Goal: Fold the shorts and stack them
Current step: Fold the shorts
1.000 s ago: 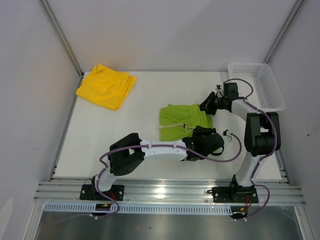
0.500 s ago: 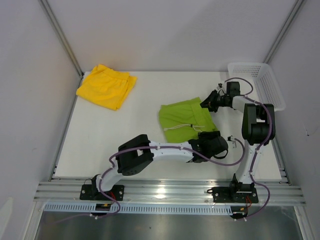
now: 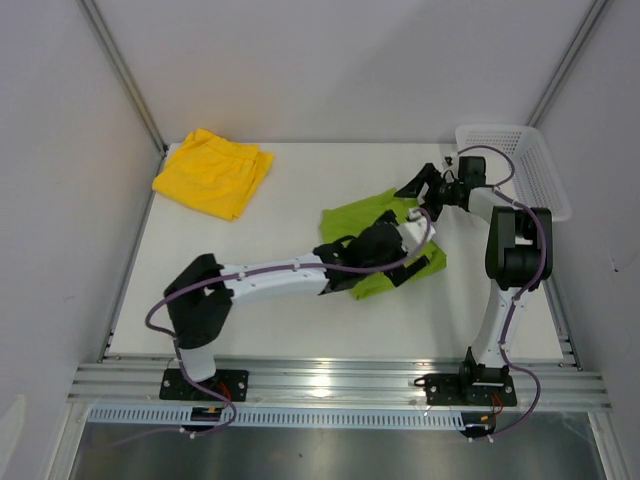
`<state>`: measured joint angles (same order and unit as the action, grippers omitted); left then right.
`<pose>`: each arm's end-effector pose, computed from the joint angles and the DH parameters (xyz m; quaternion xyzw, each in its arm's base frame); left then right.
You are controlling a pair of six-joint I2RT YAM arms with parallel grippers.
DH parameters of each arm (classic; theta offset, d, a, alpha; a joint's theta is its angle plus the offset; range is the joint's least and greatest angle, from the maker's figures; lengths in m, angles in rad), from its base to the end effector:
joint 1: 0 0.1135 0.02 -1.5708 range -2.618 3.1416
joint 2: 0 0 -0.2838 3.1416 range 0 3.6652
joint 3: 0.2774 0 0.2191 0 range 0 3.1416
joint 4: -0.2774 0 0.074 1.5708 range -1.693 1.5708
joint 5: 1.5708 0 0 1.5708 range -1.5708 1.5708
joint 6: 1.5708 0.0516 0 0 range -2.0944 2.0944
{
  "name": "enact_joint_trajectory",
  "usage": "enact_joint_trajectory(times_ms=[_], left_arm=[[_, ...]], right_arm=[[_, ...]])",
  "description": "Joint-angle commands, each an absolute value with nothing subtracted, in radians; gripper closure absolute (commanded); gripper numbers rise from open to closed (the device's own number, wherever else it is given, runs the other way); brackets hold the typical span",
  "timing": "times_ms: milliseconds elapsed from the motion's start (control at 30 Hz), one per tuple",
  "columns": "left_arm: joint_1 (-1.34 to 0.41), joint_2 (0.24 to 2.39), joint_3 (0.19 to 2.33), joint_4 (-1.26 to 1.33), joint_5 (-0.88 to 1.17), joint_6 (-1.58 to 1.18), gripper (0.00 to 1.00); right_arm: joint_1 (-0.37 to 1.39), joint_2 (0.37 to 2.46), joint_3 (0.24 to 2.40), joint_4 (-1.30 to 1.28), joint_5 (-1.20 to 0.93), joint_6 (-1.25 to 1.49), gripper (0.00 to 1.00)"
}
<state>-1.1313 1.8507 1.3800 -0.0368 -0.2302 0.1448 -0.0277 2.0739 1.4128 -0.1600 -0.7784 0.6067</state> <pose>0.1902 -0.3769 0.2838 0.4633 0.7225 -0.1513 0.4904 0.4363 0.0242 0.1991 0.1366 0.8613 0.4351 0.2239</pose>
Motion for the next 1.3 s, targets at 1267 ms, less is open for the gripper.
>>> enact_joint_trajectory(times_ms=[1267], left_arm=[[-0.506,2.038,1.549,-0.121,0.336,-0.112,0.01]], right_arm=[[0.426,1.072,0.769,-0.553,0.132,1.163,0.01]])
